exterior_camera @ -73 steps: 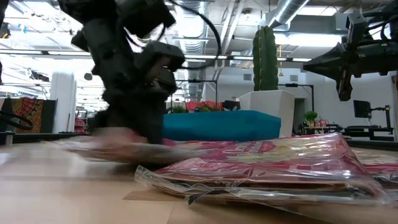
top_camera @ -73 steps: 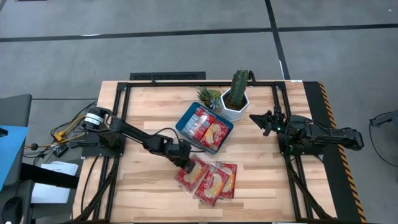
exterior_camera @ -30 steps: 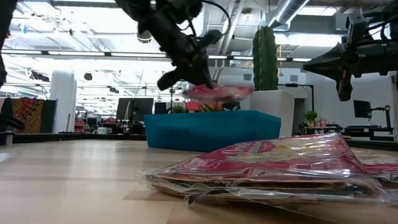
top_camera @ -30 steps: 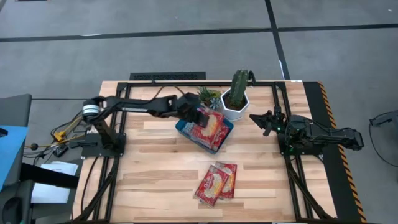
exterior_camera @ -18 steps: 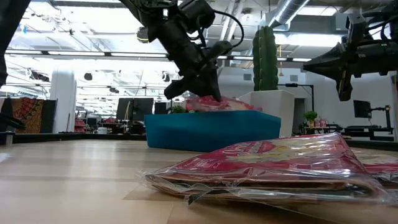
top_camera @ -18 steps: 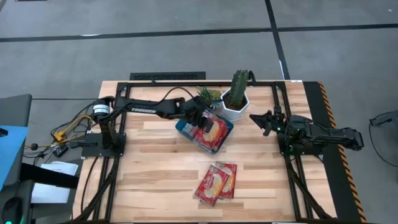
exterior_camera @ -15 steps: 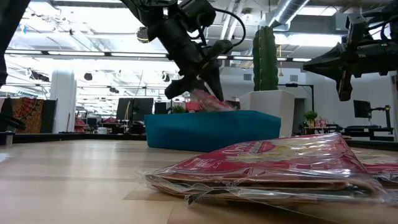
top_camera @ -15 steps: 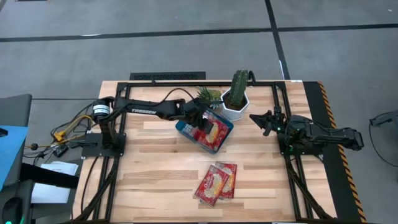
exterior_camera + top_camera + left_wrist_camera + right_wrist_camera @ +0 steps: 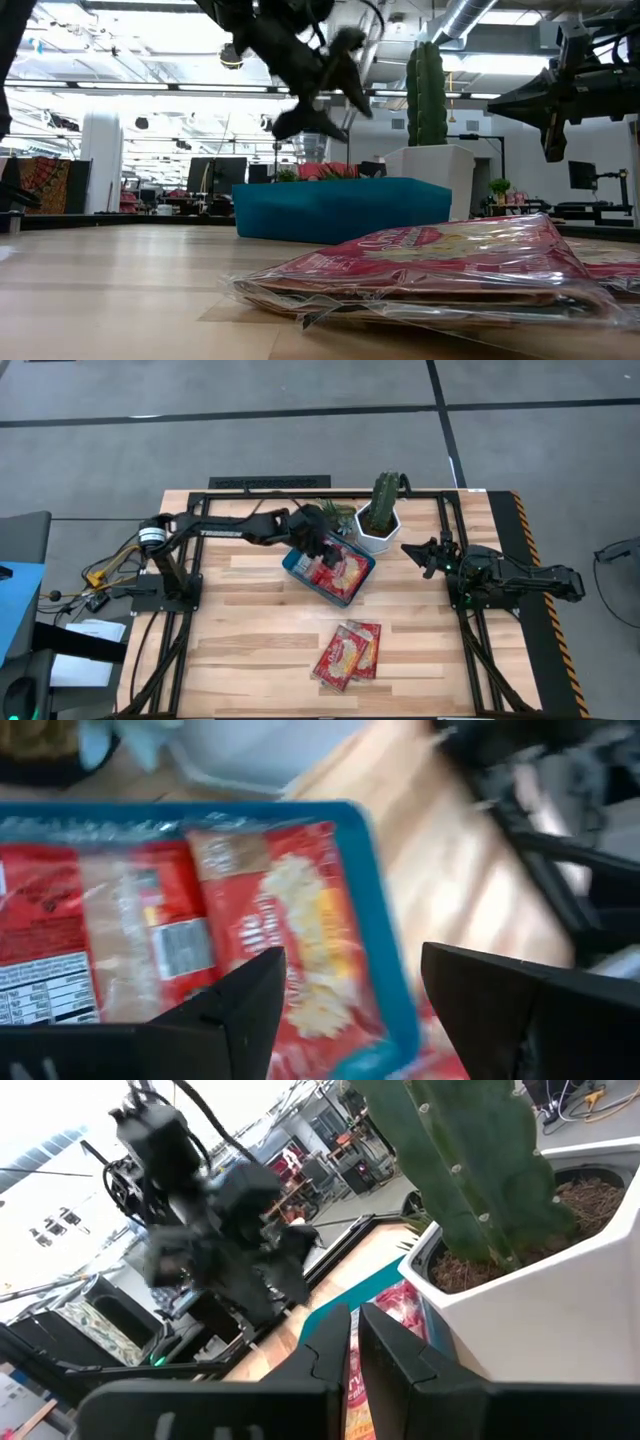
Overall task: Sort popcorn bags into baskets
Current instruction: Put the popcorn bag into the blue bin
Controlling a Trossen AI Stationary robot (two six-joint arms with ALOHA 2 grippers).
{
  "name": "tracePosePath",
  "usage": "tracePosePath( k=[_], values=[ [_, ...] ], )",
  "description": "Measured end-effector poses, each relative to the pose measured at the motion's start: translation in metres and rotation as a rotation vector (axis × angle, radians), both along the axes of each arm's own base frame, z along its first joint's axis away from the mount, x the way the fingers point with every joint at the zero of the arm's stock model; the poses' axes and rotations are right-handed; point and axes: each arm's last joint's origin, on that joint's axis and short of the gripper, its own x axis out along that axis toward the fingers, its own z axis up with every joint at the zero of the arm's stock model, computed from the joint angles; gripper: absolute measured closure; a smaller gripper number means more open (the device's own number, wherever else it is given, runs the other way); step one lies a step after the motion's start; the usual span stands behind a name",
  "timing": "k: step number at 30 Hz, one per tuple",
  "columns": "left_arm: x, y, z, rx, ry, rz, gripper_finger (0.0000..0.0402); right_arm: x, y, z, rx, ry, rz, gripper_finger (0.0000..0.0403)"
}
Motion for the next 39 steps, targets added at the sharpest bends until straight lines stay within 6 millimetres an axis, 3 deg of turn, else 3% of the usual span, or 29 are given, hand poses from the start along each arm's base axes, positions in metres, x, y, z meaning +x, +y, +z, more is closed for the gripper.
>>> tracePosePath(
  k=[6,12,18,26,34,39],
  values=[
    [-0.025,-0.028,0.048,-0.012,-0.090,-0.128,0.0197,0.000,0.000,0.000,0.000,0.000,0.007,0.0351],
    [-0.044,-0.093,0.068,-0.060,-0.074,-0.281,0.0199,0.000,0.001,-0.001,-0.007,0.010,0.031,0.0351],
    [-0.055,-0.156,0.055,-0.133,0.058,-0.217,0.0199,0.000,0.001,-0.001,0.028,-0.002,0.037,0.0351],
    [-0.080,-0.218,0.034,-0.026,0.064,-0.040,0.0199,0.002,0.006,-0.004,0.043,0.023,0.195,0.0351],
    [-0.091,-0.238,-0.013,0.030,0.100,-0.045,0.0188,0.002,0.010,-0.005,0.110,0.023,0.332,0.0351],
    [-0.078,-0.246,-0.040,0.034,0.029,-0.088,0.0150,0.003,0.012,-0.005,0.129,0.025,0.332,0.0351]
  ],
)
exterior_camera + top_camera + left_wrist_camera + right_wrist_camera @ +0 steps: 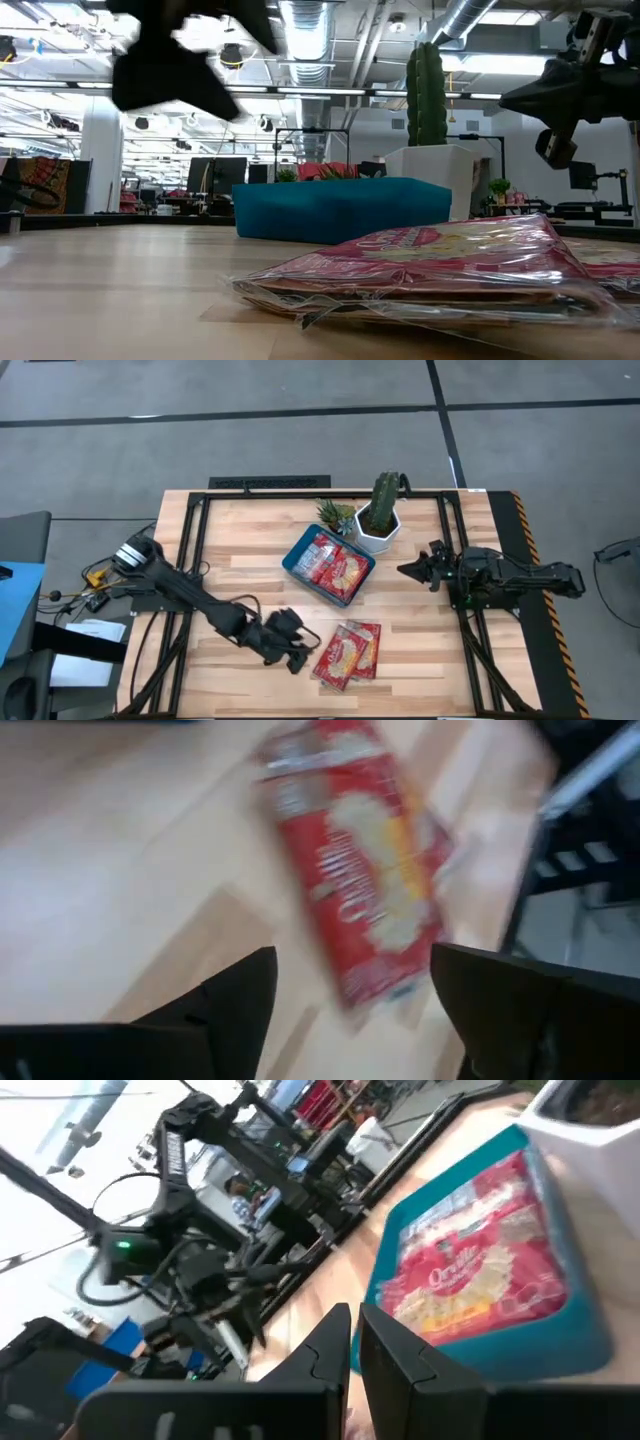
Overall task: Sort popcorn bags into baskets
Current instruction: Put the popcorn bag into the blue bin
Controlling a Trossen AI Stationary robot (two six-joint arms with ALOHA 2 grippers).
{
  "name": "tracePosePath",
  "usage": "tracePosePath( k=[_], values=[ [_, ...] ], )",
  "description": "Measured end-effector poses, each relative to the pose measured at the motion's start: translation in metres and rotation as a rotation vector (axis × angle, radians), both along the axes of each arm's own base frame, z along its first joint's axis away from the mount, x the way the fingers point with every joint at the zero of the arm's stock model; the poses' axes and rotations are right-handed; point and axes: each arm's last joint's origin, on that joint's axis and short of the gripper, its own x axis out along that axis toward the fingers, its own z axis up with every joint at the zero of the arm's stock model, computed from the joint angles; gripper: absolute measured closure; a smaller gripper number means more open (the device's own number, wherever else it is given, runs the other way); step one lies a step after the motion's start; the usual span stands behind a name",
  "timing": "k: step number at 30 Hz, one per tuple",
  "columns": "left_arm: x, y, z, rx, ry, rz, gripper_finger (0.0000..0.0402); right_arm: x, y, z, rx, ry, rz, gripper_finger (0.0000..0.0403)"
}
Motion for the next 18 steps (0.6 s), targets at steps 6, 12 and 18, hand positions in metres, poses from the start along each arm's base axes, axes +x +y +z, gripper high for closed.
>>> tracePosePath(
  k=[6,12,18],
  values=[
    [0.021,-0.005,-0.044,0.035,0.000,0.041,0.0118,0.002,0.002,-0.002,0.010,0.024,0.005,0.0351],
    [0.041,-0.002,-0.085,-0.018,-0.006,0.118,0.0117,0.004,0.002,-0.005,0.010,0.056,-0.003,0.0351],
    [0.059,-0.007,-0.098,-0.084,-0.072,0.131,0.0117,0.005,0.001,-0.006,0.000,0.070,-0.016,0.0351]
  ],
)
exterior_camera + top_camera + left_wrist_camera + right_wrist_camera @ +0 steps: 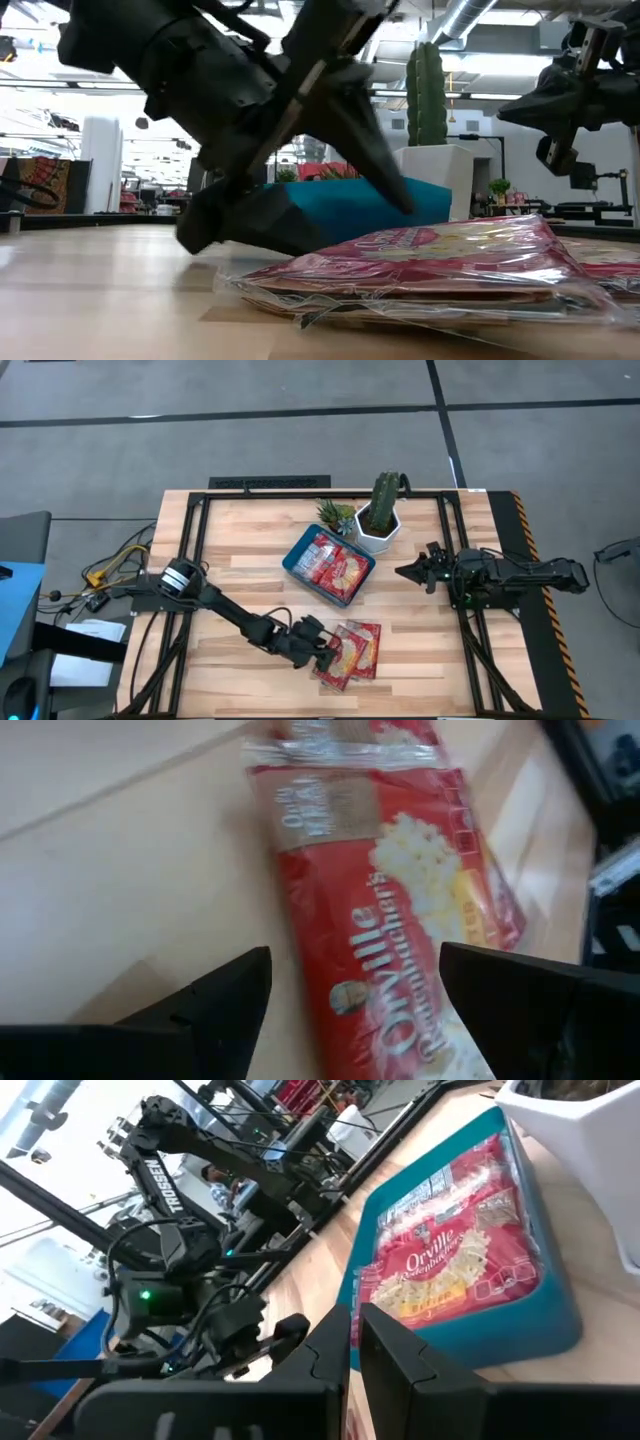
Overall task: Sort popcorn bags into baskets
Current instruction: Put the popcorn bag into the blue bin
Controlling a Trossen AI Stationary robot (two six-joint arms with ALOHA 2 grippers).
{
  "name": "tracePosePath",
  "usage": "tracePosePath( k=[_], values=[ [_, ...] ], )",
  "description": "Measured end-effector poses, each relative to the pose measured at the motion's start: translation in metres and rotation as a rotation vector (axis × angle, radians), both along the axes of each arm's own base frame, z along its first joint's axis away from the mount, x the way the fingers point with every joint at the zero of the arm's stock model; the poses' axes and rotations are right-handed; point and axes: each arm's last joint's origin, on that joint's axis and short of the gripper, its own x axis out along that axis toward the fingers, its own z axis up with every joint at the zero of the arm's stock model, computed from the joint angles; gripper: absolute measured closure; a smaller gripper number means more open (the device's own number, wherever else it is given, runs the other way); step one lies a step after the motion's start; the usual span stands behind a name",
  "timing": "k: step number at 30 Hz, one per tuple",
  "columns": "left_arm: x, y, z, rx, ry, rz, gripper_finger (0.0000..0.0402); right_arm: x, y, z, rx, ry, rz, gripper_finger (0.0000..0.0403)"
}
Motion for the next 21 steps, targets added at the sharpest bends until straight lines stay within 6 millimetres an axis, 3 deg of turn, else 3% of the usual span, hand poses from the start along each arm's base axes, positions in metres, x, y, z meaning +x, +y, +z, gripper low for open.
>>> tracePosePath(
  k=[6,9,13,19,21],
  values=[
    [0.012,0.000,-0.009,0.023,0.098,-0.008,0.0121,0.000,0.000,0.001,-0.014,-0.009,0.000,0.0351],
    [0.017,0.002,-0.009,-0.033,0.168,0.015,0.0145,0.000,0.000,0.001,-0.025,-0.008,0.000,0.0351],
    [0.021,0.004,-0.014,-0.021,0.214,0.004,0.0216,0.000,0.000,0.001,-0.046,-0.006,0.002,0.0351],
    [0.027,0.011,-0.016,-0.062,0.222,-0.009,0.0364,0.000,0.000,0.001,-0.049,-0.006,0.002,0.0351],
    [0.029,0.014,-0.011,-0.081,0.212,-0.025,0.0388,0.000,0.000,0.001,-0.050,-0.006,0.002,0.0351]
  ],
)
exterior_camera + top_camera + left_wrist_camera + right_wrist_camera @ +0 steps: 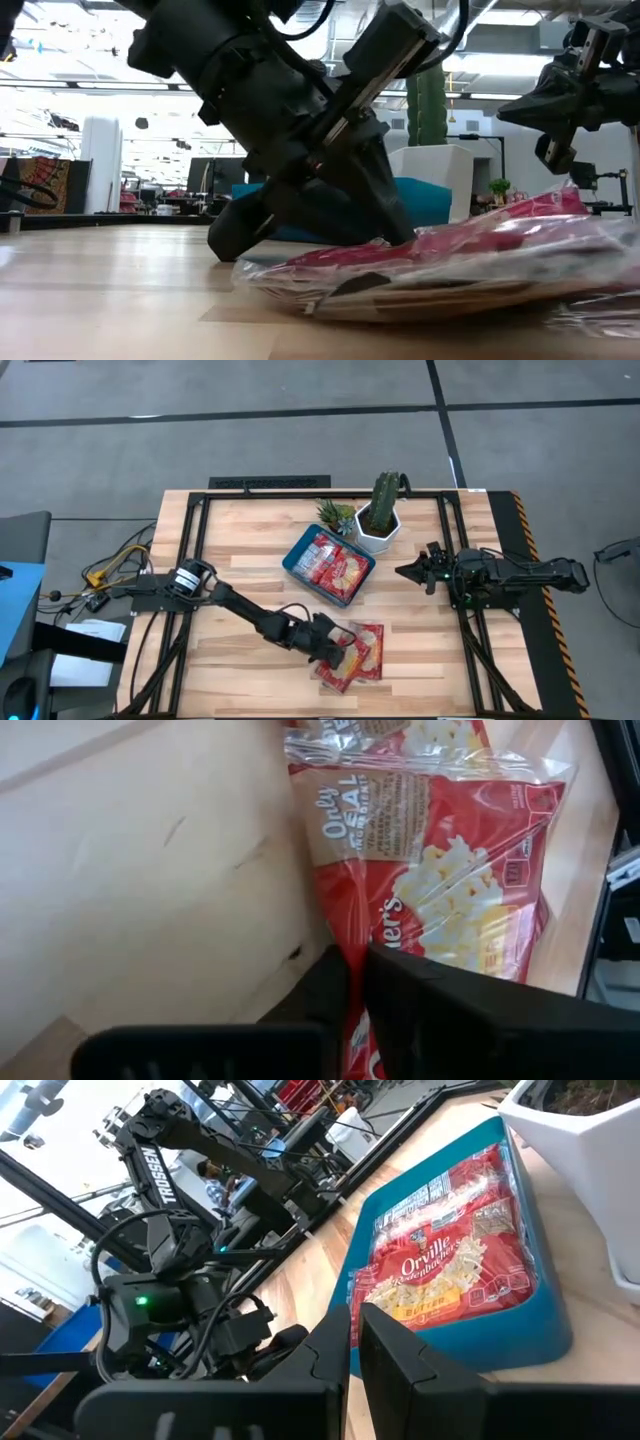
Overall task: Sort popcorn bags into baskets
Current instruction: Put the popcorn bag into the blue bin
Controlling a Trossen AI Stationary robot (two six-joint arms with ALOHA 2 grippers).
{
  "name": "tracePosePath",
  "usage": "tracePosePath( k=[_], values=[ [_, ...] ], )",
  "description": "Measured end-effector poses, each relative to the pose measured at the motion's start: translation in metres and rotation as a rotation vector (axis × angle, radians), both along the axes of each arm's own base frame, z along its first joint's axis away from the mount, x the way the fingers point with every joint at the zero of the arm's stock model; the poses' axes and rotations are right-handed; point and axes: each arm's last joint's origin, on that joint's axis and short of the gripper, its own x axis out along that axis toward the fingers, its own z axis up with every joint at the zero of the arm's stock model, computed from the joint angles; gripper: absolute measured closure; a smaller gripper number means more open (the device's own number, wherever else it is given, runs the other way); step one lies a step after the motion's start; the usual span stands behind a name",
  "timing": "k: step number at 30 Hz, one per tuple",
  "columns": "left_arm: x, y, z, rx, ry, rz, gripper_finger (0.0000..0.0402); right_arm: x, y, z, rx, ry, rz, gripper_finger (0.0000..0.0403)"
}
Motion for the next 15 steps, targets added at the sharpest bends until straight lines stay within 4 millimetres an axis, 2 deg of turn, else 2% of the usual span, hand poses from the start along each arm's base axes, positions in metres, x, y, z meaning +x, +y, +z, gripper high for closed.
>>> tracePosePath(
  k=[4,11,15],
  values=[
    [0.002,0.002,0.014,-0.026,-0.006,-0.039,0.0391,0.000,0.000,0.000,-0.002,0.000,0.000,0.0351],
    [-0.005,0.007,0.068,-0.037,-0.091,-0.047,0.0399,0.000,0.000,0.000,0.002,-0.002,-0.001,0.0351],
    [-0.014,0.018,0.100,-0.012,-0.126,-0.032,0.0400,0.000,0.000,0.000,0.005,-0.003,-0.002,0.0351]
  ],
)
